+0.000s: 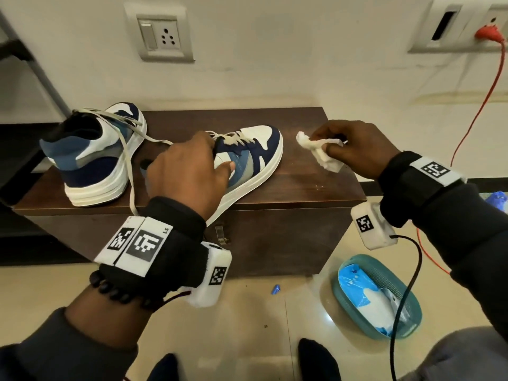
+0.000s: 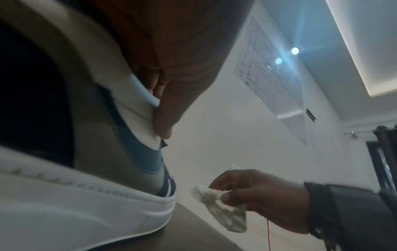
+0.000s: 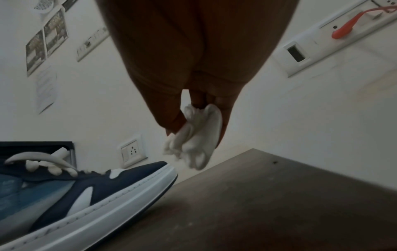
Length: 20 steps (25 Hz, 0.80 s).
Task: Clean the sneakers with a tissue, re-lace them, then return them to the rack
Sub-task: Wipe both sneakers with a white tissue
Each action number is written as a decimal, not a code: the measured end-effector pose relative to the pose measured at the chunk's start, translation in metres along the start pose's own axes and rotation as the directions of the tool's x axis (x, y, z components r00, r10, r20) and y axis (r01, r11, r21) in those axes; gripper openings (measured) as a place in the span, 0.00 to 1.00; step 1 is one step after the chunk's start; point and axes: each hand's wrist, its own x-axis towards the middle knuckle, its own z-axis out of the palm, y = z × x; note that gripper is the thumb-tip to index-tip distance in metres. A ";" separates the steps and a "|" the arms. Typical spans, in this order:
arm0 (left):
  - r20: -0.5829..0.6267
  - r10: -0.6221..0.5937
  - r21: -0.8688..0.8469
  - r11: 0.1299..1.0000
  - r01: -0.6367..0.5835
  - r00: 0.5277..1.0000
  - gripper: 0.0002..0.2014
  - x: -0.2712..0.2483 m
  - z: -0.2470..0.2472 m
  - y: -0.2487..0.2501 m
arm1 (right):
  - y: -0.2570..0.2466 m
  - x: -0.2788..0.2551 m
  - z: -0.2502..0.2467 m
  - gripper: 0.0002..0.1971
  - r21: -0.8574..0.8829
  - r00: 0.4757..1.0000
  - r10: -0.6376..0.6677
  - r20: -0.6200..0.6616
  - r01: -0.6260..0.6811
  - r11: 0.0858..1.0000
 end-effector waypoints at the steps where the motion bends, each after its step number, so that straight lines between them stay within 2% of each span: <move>1: 0.003 -0.020 -0.096 0.995 0.020 1.000 0.15 0.004 0.000 0.005 | -0.003 0.001 0.002 0.14 0.025 0.999 0.006 -0.041 -0.005 1.000; 3: -0.022 0.017 -0.288 0.957 -0.023 1.000 0.11 0.009 -0.001 0.014 | -0.010 0.003 0.004 0.14 0.076 0.993 0.013 -0.115 -0.004 0.997; 5: -0.115 0.089 -0.376 0.918 -0.126 0.989 0.08 0.013 -0.007 0.015 | -0.019 0.003 0.004 0.13 0.147 0.986 0.013 -0.166 0.012 0.989; 7: -0.213 0.074 -0.272 0.953 -0.132 0.974 0.10 0.016 -0.010 -0.001 | -0.032 -0.001 0.004 0.14 0.225 0.980 -0.010 -0.201 0.056 0.973; 8: -0.207 0.014 -0.177 0.983 -0.052 0.978 0.16 0.018 -0.010 -0.014 | -0.039 -0.003 0.005 0.14 0.259 0.977 -0.026 -0.212 0.082 0.962; 10: -0.015 -0.211 -0.121 0.971 0.207 0.977 0.30 0.015 -0.016 -0.033 | -0.053 -0.008 0.006 0.14 0.298 0.975 -0.055 -0.217 0.120 0.947; 11: 0.130 -0.277 -0.136 0.946 0.294 0.952 0.33 0.012 -0.017 -0.034 | -0.060 -0.011 0.008 0.13 0.304 0.975 -0.071 -0.212 0.135 0.943; 12: 0.240 -0.288 -0.194 0.922 0.336 0.927 0.34 0.010 -0.016 -0.031 | -0.066 -0.014 0.010 0.13 0.315 0.974 -0.090 -0.206 0.153 0.937; 13: 0.302 -0.280 -0.297 0.881 0.369 0.911 0.34 0.010 -0.014 -0.025 | -0.072 -0.016 0.013 0.12 0.331 0.974 -0.109 -0.199 0.172 0.928; 14: 0.350 -0.280 -0.442 0.792 0.421 0.894 0.32 0.009 -0.014 -0.017 | -0.077 -0.018 0.016 0.12 0.347 0.974 -0.123 -0.192 0.184 0.919; 16: 0.480 -0.256 -0.701 0.463 0.543 0.839 0.25 0.009 -0.008 -0.004 | -0.081 -0.020 0.022 0.11 0.347 0.972 -0.126 -0.199 0.190 0.918; 17: 0.515 -0.219 -0.728 0.399 0.557 0.829 0.20 0.009 -0.001 -0.004 | -0.080 -0.018 0.024 0.11 0.342 0.969 -0.113 -0.219 0.185 0.921; 18: 0.466 -0.214 -0.710 0.489 0.507 0.859 0.15 0.010 0.005 -0.008 | -0.078 -0.016 0.025 0.11 0.339 0.965 -0.090 -0.248 0.173 0.925; 19: 0.346 -0.239 -0.628 0.659 0.413 0.907 0.11 0.013 0.008 -0.018 | -0.077 -0.014 0.024 0.10 0.333 0.958 -0.061 -0.281 0.157 0.930; 20: 0.166 -0.276 -0.499 0.804 0.322 0.947 0.11 0.017 0.007 -0.033 | -0.078 -0.012 0.022 0.10 0.326 0.949 -0.035 -0.313 0.142 0.935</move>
